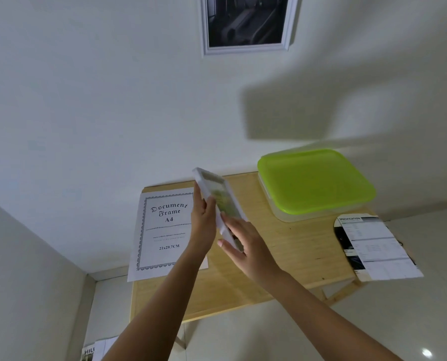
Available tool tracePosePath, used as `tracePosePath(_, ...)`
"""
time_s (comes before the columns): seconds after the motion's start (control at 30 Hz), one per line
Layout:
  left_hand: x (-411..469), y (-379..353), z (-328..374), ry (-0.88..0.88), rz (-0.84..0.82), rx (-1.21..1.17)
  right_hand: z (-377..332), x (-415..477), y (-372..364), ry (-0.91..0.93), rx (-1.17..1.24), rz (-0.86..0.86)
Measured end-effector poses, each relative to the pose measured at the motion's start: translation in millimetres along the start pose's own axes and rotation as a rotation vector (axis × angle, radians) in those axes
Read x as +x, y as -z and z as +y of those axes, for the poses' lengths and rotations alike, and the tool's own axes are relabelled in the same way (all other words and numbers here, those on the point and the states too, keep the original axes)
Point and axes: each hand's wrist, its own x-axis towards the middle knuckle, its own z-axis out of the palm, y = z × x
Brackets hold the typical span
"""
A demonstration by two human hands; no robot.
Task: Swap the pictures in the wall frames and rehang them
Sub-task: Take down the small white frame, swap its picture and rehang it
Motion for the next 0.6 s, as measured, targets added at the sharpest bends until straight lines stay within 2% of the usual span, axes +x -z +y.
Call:
tracePosePath(0.1,3.4,8.7,-1.2,0.051,0.094,-0.031,-2.6,-1.4,7.8,-0.001,0.120,-0.138)
tracePosePath(0.17,4.8,15.5,-2.4,0.074,0.130,-0.041,3.9,-1.1,19.6,-0.003,0.085,-0.176)
tracePosePath(0.27,8.7,21.1,0.3,0.098,0.141,-0.035,25.7,6.5,41.0,-0.031,-0.106,-0.006)
tracePosePath(0.4,18.4,10.3,10.6,0.121,0.104,-0.054,52.1,24.2,65.0,-0.129,-0.164,0.168)
tracePosePath(0.47,25.7,-1.6,16.9,0.111,0.082,-0.085,62.7,34.6,75.7,-0.211,-0.032,0.158)
tracePosePath(0.53,36.7,-18.2,24.0,0.078,0.047,-0.100,70.8,47.9,89.1,-0.352,0.199,0.153)
tracePosePath(0.6,53.8,-41.1,33.4,0.031,0.016,-0.078,78.2,65.3,107.4,-0.422,0.358,0.201)
